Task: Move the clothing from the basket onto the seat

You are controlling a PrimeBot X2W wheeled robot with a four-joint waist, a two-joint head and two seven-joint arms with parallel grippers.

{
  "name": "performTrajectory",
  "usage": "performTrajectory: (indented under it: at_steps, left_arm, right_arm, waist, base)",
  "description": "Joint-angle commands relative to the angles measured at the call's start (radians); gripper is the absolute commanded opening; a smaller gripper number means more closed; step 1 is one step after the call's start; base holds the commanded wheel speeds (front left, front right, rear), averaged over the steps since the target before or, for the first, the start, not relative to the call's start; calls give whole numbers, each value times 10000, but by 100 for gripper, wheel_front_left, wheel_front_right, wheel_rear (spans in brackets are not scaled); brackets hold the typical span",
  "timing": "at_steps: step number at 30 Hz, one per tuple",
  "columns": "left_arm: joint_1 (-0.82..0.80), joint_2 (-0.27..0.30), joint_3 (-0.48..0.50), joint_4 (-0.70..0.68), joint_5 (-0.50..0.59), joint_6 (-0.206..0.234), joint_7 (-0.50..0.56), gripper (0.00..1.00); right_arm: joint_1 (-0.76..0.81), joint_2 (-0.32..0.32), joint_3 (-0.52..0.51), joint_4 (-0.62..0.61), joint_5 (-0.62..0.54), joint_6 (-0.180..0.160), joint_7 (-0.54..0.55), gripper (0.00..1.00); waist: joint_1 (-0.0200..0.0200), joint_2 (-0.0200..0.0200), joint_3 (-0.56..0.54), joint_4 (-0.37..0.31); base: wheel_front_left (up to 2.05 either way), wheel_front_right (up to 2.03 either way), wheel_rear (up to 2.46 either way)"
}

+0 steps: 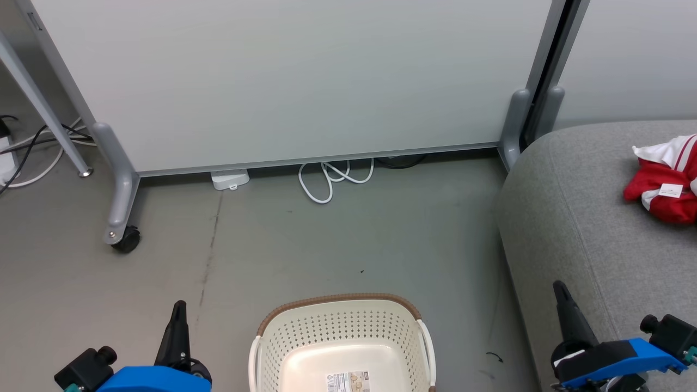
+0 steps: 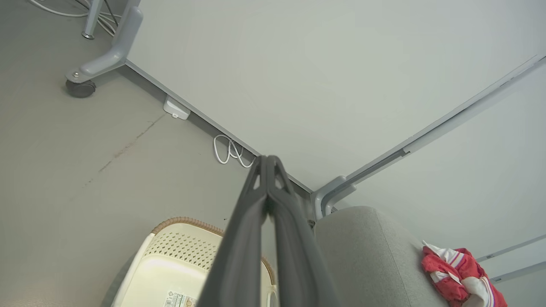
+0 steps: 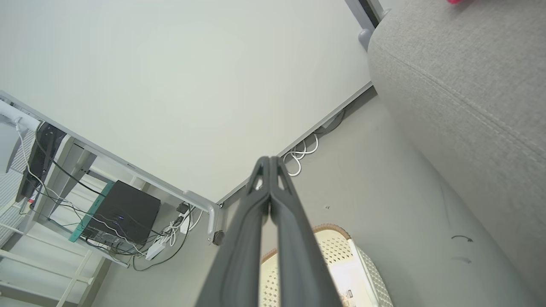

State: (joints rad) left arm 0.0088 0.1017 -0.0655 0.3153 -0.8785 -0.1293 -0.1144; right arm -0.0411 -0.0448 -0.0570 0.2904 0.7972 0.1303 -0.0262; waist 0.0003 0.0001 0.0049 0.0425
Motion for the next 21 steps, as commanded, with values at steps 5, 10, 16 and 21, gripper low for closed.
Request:
performTrajectory:
  at_steps: [5, 10, 16, 21]
  left_arm:
    - [-391, -1, 209, -213, -754, -8, 202, 0]
    - [-470, -26, 329, -262, -1324, -9, 358, 0]
    - [-545, -59, 460, -313, -1970, -10, 542, 0]
    - [-614, -88, 561, -355, -2482, -11, 692, 0]
  right_arm:
    - [-313, -45, -79, -191, 816, 4, 146, 0]
    - [-345, -47, -120, -216, 1430, 4, 249, 0]
    - [-396, -51, -169, -246, 2135, 4, 370, 0]
    - [-429, -54, -209, -271, 2686, 4, 468, 0]
  waist:
    - [-1, -1, -1, -25]
    - [-1, -1, -2, -49]
    - [-1, -1, -3, -77]
    - [-1, -1, -4, -102]
  base:
    - [0, 0, 0]
    - [0, 0, 0]
    - [0, 0, 0]
    - [0, 0, 0]
